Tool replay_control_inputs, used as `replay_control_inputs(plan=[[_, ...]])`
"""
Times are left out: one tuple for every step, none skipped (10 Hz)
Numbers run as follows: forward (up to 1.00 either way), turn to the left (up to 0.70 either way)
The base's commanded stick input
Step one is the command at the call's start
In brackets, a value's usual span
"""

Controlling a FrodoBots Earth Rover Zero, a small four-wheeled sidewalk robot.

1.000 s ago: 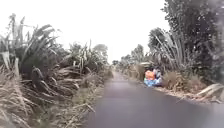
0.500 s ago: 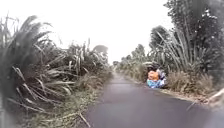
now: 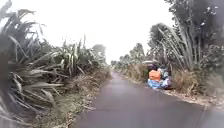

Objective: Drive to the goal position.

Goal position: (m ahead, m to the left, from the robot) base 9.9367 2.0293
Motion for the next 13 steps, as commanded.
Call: replay_control_inputs(plan=[[0.70,0.00],[0.70,0.00],[0.70,0.00],[0.70,0.00],[0.70,0.00],[0.70,0.00],[0.70,0.00],[0.70,0.00],[0.70,0.00],[0.70,0.00],[0.70,0.00],[0.70,0.00],[0.70,0.00]])
